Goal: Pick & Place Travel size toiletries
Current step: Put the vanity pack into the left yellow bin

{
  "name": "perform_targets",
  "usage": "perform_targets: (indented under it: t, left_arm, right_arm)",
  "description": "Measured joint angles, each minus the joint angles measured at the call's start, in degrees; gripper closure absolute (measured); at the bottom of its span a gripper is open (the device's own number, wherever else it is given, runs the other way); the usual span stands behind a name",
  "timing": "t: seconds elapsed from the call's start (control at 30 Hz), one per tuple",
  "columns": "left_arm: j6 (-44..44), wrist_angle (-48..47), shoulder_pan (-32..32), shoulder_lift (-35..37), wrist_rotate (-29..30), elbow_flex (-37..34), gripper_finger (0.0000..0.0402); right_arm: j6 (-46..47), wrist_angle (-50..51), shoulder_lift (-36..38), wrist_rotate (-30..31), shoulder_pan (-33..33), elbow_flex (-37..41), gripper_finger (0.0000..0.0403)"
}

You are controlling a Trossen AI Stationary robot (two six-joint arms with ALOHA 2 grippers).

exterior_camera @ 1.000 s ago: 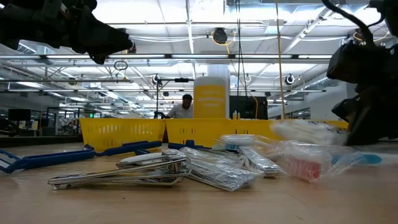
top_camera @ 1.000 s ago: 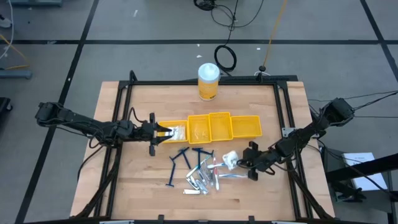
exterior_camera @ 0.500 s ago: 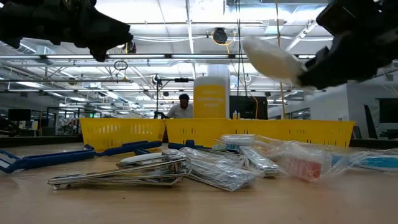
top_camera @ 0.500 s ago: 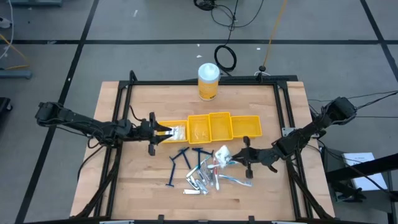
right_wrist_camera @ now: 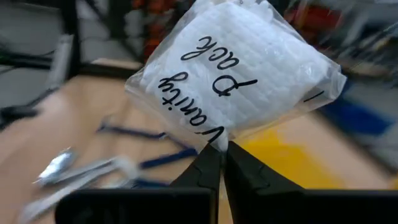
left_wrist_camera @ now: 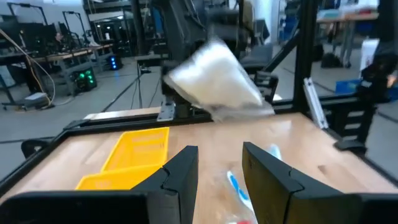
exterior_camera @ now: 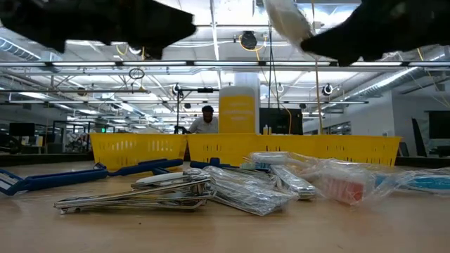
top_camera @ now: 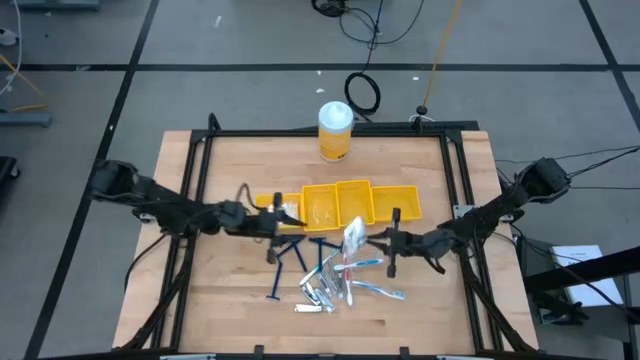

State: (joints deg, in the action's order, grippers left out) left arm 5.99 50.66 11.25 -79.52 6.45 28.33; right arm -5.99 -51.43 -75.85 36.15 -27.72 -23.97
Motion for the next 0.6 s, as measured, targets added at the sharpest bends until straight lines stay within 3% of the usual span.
perform_targets:
  t: [0.13,0.27,0.47,0.6]
  left_arm:
    - [-1.1,0.1,0.0,-5.9,0.0,7.1,0.0277]
    - [-4.9,0.0,0.0,-11.0,0.0,13.9,0.0277]
    - [-5.6,-2.5,-0.1,-17.4,0.4,21.4,0.0277]
    - [-4.4,-5.3,-0.4,-19.0,7.5,24.5,0.0277]
  right_arm:
    - [-9.1,-3.7,0.0,8.3,1.2,0.0,0.0400]
    - [-11.9,-3.5,0.0,13.4,3.2,0.0,0.0400]
    - [-13.1,-4.1,0.0,13.5,6.0,0.0,0.0399]
    - [-15.0,-6.6,0.0,13.6,6.7,0.0,0.0399]
